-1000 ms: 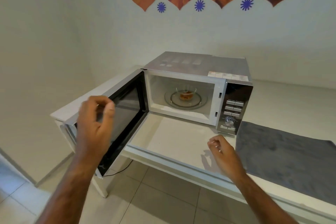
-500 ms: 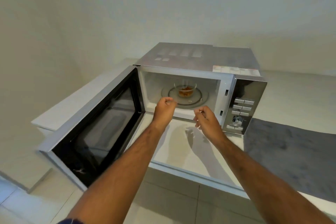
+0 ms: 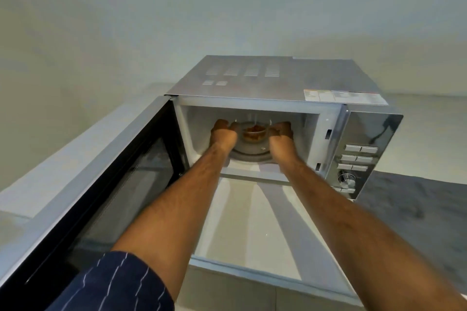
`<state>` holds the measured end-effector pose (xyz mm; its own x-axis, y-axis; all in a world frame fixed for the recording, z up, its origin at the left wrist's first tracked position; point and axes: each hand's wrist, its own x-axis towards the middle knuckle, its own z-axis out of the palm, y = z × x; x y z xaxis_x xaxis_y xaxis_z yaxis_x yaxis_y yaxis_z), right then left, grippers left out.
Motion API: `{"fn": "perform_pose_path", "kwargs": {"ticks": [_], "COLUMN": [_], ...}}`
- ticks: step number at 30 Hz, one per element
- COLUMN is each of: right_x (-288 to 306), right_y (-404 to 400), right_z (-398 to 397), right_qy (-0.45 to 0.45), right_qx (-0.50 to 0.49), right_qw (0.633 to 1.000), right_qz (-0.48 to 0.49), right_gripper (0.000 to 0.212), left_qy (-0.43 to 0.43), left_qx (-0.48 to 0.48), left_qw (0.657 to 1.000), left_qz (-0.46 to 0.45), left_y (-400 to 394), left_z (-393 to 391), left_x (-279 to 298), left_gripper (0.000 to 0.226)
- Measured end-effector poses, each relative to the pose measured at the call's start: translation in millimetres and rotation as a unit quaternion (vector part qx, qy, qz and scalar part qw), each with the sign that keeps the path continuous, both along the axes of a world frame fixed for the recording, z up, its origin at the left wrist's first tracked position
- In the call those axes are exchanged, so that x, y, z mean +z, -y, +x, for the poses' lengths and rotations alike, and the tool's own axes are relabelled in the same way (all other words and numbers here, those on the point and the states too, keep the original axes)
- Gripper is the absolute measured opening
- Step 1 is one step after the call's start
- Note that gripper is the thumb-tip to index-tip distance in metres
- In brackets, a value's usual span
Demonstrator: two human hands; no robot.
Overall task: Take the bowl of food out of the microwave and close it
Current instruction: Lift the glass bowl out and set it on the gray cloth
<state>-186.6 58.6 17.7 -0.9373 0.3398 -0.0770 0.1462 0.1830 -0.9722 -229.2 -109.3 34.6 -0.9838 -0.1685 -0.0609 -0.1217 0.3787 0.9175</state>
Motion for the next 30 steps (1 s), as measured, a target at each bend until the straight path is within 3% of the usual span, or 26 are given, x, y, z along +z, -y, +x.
{"fn": "perform_pose_path", "kwargs": {"ticks": [5,10,14,19,30], "right_x": [-3.2,-6.5,-11.9,-15.5,6.7], "right_y": [-6.7,-8.3,-8.4,-7.9,-3.5], "right_z": [-38.3,-61.4,-71.7,-73.8,-56.2], "right_qy": [-0.051,-0.010,-0.005,-0.007,0.001], "right_qx": [-0.025,-0.008,0.014,0.019,0.011], "right_qw": [0.998,0.998,0.992,0.988,0.986], "right_qz": [0.020,0.056,0.128,0.150,0.165], "right_gripper": [0.040,0.050,0.042,0.027,0.030], "left_qy": [-0.009,-0.021,-0.040,-0.078,-0.096], "left_qx": [0.010,0.026,0.026,0.030,0.047], "left_qw": [0.999,0.999,0.999,0.996,0.994], "left_qz": [-0.036,-0.018,-0.002,-0.020,-0.021], "left_y": [-7.1,-12.8,-15.1,-21.0,-21.9], "left_z": [-26.1,-39.7,-47.4,-48.4,-29.7], "left_x": [-10.3,-18.4,-24.3,-31.7,-15.4], "left_gripper": [0.037,0.040,0.036,0.022,0.027]}}
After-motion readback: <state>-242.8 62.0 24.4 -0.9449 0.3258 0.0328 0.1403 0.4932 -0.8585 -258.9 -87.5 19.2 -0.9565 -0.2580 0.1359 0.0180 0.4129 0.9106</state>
